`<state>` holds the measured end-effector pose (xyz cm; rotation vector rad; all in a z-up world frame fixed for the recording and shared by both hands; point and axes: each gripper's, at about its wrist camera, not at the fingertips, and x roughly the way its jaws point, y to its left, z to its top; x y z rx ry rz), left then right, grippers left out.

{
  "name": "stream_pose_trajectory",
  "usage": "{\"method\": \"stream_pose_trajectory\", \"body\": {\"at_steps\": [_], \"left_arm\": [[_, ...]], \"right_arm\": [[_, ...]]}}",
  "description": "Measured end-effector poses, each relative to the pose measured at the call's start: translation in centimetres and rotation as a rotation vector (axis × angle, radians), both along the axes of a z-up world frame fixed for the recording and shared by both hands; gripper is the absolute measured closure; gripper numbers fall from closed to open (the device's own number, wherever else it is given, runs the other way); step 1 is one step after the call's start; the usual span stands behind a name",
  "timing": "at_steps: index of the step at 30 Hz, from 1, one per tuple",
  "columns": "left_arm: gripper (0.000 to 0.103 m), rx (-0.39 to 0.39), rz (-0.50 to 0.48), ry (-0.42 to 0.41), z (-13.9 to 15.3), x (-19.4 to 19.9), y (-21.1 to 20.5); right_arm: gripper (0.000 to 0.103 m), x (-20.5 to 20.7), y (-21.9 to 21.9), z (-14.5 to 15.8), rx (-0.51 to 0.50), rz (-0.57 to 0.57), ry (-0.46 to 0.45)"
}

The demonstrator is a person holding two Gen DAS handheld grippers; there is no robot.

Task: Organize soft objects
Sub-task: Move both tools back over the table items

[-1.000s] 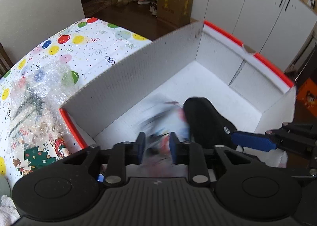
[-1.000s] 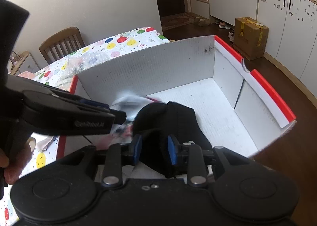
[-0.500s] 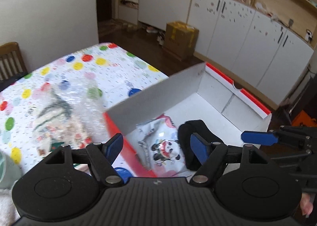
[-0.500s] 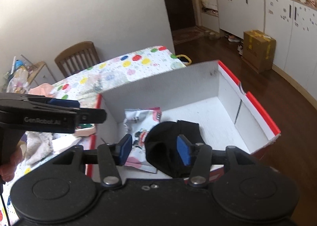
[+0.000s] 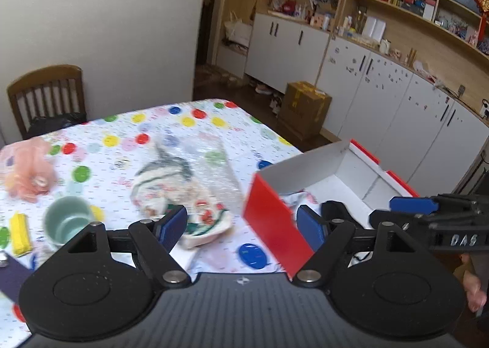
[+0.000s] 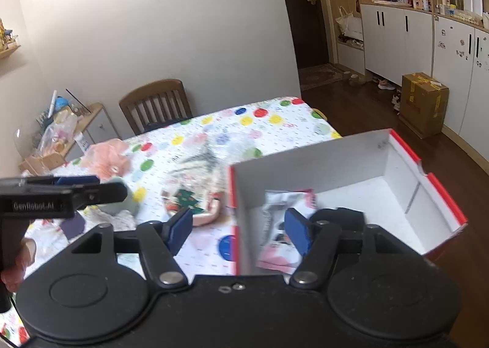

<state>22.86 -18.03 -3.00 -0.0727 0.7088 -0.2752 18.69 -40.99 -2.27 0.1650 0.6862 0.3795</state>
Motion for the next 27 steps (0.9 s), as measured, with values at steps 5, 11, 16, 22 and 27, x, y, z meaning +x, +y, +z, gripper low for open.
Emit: {"method": "stream_pose_trajectory", "body": {"at_steps": [5,11,16,22,27], "left_arm": [[0.018,-0.009,0.043,-0.038,0.3,-2.2,4.7],[0.016,-0.043,0.092,-0.041,0.1,-3.8,10.0],[0.0,-0.027,0.099,-0.058,-0.3,-5.3,13.2],[0.0,-0.085,0.133,-0.086,-1.7,-7.0,17.4],[0.0,-0.055,0.232,-0.102,-3.1,-8.3,21.4]], "right_arm": [[0.027,-0.8,3.4,0.5,-0.002,0.016,-0.007],[0.021,-1.4,7.5,0.4,-0.011,0.039,-0.01],[0.013,-1.3,11.0,-0.5,-0.028,0.073,0.0],[0.007,-0.2,15.2,-2.7,-0.062,0.117,0.032],[0.007,1.4,18.3,-5.1,-0.121,0.119,0.047]]}}
